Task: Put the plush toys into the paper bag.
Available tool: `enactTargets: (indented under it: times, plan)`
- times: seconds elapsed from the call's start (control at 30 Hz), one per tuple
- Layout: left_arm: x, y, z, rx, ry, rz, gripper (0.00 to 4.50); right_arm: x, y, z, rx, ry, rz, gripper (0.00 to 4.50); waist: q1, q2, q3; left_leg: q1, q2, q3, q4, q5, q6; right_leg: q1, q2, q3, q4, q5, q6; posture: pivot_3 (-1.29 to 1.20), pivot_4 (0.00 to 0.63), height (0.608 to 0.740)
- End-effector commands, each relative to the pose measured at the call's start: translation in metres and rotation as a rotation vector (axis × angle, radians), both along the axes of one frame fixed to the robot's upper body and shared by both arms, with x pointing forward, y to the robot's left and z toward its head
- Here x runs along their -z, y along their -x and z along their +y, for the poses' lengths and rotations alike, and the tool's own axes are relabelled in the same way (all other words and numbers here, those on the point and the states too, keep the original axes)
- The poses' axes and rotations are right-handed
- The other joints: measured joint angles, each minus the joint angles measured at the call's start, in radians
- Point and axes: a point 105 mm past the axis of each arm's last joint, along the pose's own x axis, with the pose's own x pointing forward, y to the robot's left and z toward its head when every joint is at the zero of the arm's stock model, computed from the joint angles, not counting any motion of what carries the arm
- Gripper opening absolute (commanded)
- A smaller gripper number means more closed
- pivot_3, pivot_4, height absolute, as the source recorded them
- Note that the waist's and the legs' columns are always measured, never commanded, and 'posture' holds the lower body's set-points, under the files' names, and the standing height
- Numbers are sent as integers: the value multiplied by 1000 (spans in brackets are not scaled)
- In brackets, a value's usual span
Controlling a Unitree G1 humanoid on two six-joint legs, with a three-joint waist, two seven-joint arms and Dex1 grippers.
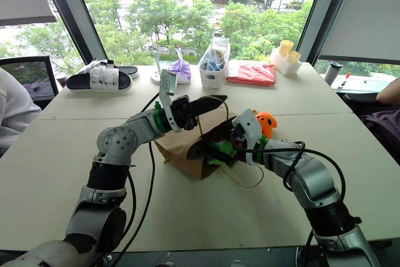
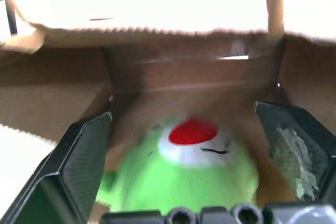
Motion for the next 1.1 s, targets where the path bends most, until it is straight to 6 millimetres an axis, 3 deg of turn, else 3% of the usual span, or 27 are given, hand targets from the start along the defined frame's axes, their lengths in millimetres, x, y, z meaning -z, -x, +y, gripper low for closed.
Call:
enactTargets:
  times: [0.03, 0.17, 0.3, 0.37, 0.47, 0.57, 0.67, 0.73, 0.93, 1.1]
  plan:
    - [-16, -1, 4, -27, 55, -38, 0, -21, 3, 4, -12, -21, -81, 4462, 0, 0, 0, 0, 0, 0, 0, 0, 0, 0, 0, 0, 0, 0, 0, 0, 150, 740]
    - [-25, -11, 9, -56, 120, 7, 0, -27, 7, 2, 4, -54, -92, 4462, 1, 0, 0, 0, 0, 0, 0, 0, 0, 0, 0, 0, 0, 0, 0, 0, 150, 740]
    - [-26, -13, 11, -66, 120, 5, 0, -55, 19, -31, 79, -207, -106, 4462, 6, 0, 0, -1, 0, -1, 0, 0, 0, 0, 0, 0, 0, 0, 0, 0, 150, 740]
    - [-26, -13, 12, -67, 125, 7, 0, -59, 29, -48, 110, -247, -83, 4462, 12, 0, 0, -1, 0, -1, 0, 0, 0, 0, 0, 0, -1, 0, 0, 0, 150, 740]
    - [-22, -12, 11, -63, 111, 3, 0, -40, 56, -59, 103, -204, 27, 4462, 24, 0, 0, 0, -1, 0, 0, -1, 1, 1, -1, 0, -1, 0, 0, 0, 150, 740]
    - [-19, -11, 11, -58, 111, 11, 0, -20, 82, -55, 74, -178, 136, 4462, 24, 0, 0, 0, 0, 0, 0, -1, 1, 1, 0, 0, -1, 0, 0, 0, 150, 740]
    - [-21, -14, 13, -58, 140, 35, 0, -10, 90, -54, 101, -185, 168, 4462, 18, 0, 0, 0, 0, 2, 1, -1, 1, 1, 0, 1, -1, 0, 0, 0, 150, 740]
    - [-25, -19, 16, -64, 174, 60, 0, -10, 85, -60, 163, -230, 151, 4462, 19, 0, 0, 1, 0, 2, 1, -1, 1, 2, 0, 1, -1, 0, 0, 0, 150, 740]
    - [-43, -29, 27, -74, 263, 117, 0, -22, 35, -121, 538, -364, -51, 4462, 23, -1, 0, 0, 0, 2, 3, -1, 1, 2, 0, 1, 0, 0, 0, 0, 150, 740]
    - [-50, -31, 29, -85, 279, 130, 0, -7, -2, -135, 658, -221, -89, 4462, 19, 0, 0, 0, 0, 2, 3, -1, 1, 1, 0, 1, 1, 0, 0, 0, 150, 740]
